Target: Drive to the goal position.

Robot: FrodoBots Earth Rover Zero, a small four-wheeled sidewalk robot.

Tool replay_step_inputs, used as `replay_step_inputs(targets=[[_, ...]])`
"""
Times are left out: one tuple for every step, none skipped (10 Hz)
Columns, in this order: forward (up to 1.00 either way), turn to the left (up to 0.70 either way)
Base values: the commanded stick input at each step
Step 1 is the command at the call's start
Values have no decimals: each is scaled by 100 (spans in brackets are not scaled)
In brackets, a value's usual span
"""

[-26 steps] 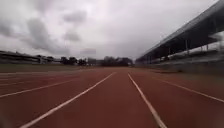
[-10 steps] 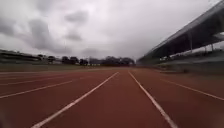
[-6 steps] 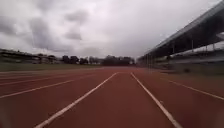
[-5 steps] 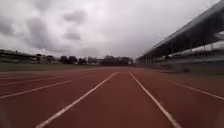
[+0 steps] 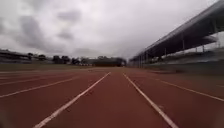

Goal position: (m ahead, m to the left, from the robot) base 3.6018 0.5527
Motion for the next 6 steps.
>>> replay_step_inputs(targets=[[50, -50], [50, -50], [50, -50], [50, -50], [50, -50], [50, 0]])
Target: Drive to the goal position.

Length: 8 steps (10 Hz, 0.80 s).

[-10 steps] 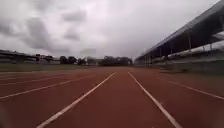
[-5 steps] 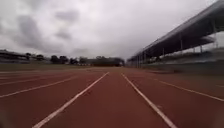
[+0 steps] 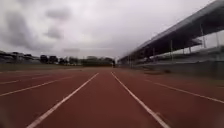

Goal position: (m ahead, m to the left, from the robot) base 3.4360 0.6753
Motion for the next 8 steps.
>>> replay_step_inputs(targets=[[50, 0], [50, 0], [50, 0], [50, 0], [50, 0], [50, 0], [50, 0], [50, 0]])
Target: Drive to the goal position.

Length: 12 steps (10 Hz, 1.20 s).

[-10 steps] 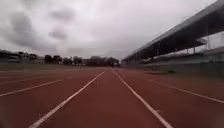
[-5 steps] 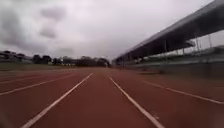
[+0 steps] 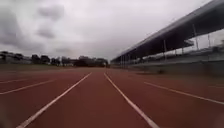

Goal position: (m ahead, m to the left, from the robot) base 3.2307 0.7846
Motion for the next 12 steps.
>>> replay_step_inputs(targets=[[50, 0], [50, 0], [50, 0], [50, 0], [50, 0], [50, 0], [50, 0], [50, 0], [50, 0], [50, 0], [50, 0], [50, 0]])
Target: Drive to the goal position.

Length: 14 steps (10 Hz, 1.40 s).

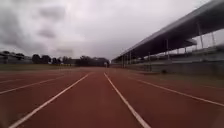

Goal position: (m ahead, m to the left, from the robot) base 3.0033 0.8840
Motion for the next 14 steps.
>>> replay_step_inputs(targets=[[50, 0], [50, 0], [50, 0], [50, 0], [50, 0], [50, 0], [50, 0], [50, 0], [50, 0], [50, 0], [50, 0], [50, 0], [50, 0], [50, 0]])
